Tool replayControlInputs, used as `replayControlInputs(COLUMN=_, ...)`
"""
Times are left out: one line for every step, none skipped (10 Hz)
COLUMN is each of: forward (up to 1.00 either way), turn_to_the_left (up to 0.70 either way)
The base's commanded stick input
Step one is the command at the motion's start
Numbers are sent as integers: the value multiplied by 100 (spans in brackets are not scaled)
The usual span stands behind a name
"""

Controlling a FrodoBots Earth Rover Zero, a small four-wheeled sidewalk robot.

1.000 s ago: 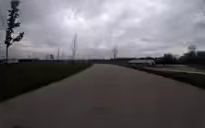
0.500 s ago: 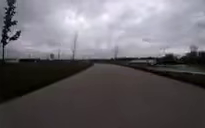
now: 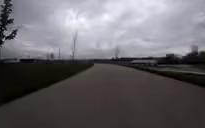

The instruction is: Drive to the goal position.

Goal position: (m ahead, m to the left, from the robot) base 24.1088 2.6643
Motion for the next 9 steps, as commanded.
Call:
replayControlInputs(forward=100, turn_to_the_left=0)
replayControlInputs(forward=100, turn_to_the_left=0)
replayControlInputs(forward=100, turn_to_the_left=0)
replayControlInputs(forward=100, turn_to_the_left=0)
replayControlInputs(forward=100, turn_to_the_left=0)
replayControlInputs(forward=100, turn_to_the_left=0)
replayControlInputs(forward=100, turn_to_the_left=0)
replayControlInputs(forward=100, turn_to_the_left=-19)
replayControlInputs(forward=100, turn_to_the_left=-27)
